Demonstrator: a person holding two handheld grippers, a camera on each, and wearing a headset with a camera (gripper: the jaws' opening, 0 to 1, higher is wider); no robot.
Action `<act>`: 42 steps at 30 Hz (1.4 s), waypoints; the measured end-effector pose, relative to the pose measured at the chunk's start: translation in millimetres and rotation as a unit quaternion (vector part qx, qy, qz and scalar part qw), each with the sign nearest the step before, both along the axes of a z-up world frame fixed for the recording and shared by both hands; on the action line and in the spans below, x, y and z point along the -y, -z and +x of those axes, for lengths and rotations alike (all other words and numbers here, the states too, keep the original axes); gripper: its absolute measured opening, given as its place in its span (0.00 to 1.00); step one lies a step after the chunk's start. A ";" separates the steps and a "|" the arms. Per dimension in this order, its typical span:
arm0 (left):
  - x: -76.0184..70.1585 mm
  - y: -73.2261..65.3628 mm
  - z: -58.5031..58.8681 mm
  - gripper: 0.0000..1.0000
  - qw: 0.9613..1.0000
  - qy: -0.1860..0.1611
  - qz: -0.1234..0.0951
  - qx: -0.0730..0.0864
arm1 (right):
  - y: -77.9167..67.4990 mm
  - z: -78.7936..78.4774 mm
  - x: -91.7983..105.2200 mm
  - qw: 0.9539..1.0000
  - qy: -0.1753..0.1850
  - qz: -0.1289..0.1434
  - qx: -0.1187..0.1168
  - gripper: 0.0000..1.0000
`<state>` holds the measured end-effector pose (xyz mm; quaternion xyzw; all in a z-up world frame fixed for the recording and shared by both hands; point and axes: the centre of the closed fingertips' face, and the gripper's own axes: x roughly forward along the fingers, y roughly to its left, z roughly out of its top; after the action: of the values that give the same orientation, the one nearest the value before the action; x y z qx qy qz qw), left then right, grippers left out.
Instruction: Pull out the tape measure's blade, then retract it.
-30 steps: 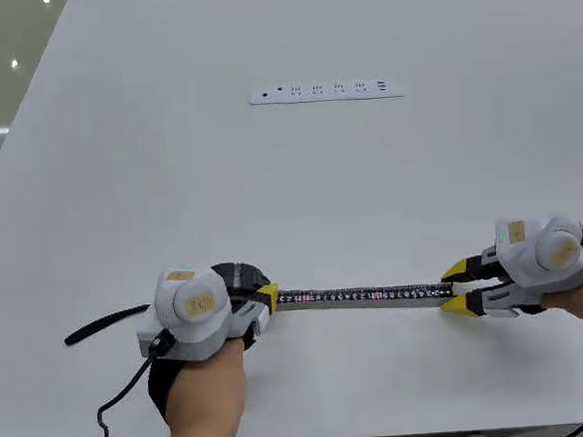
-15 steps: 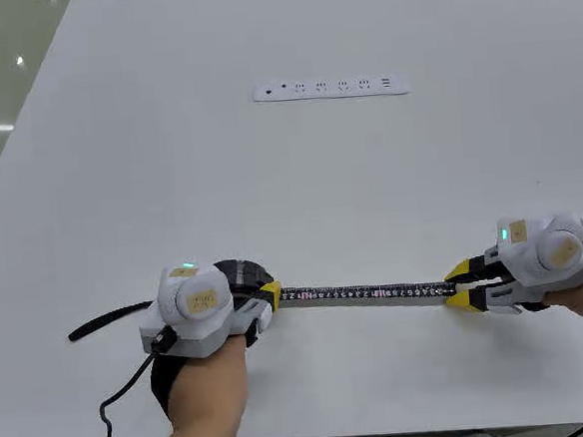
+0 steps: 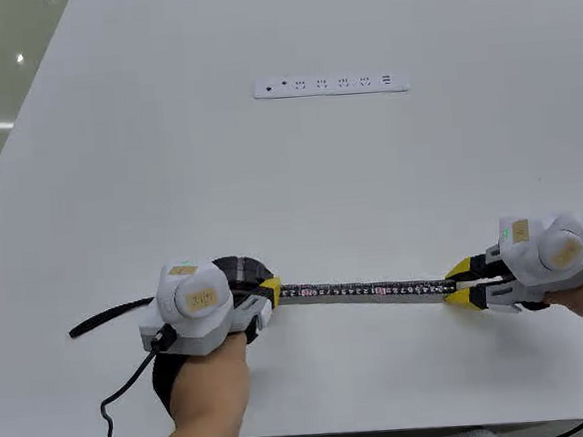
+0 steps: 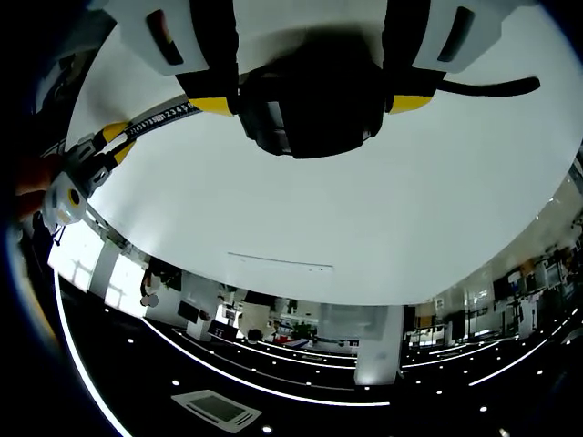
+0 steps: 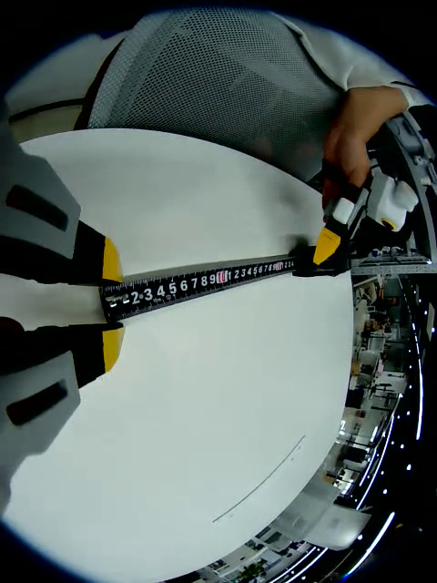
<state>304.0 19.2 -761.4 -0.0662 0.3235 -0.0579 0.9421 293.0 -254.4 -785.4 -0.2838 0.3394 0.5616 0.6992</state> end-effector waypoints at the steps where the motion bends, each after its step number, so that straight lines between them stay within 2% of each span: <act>1: -0.3 -0.3 -0.1 0.62 1.000 -0.001 -0.003 0.000 | 0.3 0.2 0.2 1.000 0.000 0.000 0.000 0.12; 3: -1.0 -0.3 0.2 0.61 1.000 -0.003 -0.010 0.001 | 0.4 0.3 0.2 1.000 0.000 0.001 0.000 0.12; 11: 0.1 0.9 0.1 0.60 1.000 0.003 -0.001 -0.009 | 0.8 0.2 0.7 1.000 0.000 0.003 0.001 0.11; 14: 0.3 1.4 -0.7 0.59 1.000 0.001 0.000 -0.019 | 0.7 -0.8 -0.4 1.000 -0.001 0.006 0.000 0.11; 18: 0.3 1.6 -1.4 0.57 1.000 0.004 0.003 -0.025 | 0.6 -0.3 -0.6 1.000 -0.006 0.005 0.004 0.11; 34: -0.1 1.7 -1.1 0.57 1.000 0.006 0.000 -0.025 | 0.6 1.6 -1.0 1.000 -0.002 0.005 0.006 0.11; 42: 0.4 1.6 -1.3 0.57 1.000 0.004 -0.007 -0.026 | -0.4 3.1 -12.7 1.000 -0.004 0.013 0.002 0.11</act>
<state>302.7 18.7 -763.0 -0.0730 0.3481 -0.0623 0.9325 296.1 -241.7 -785.0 -0.2768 0.3295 0.5682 0.7014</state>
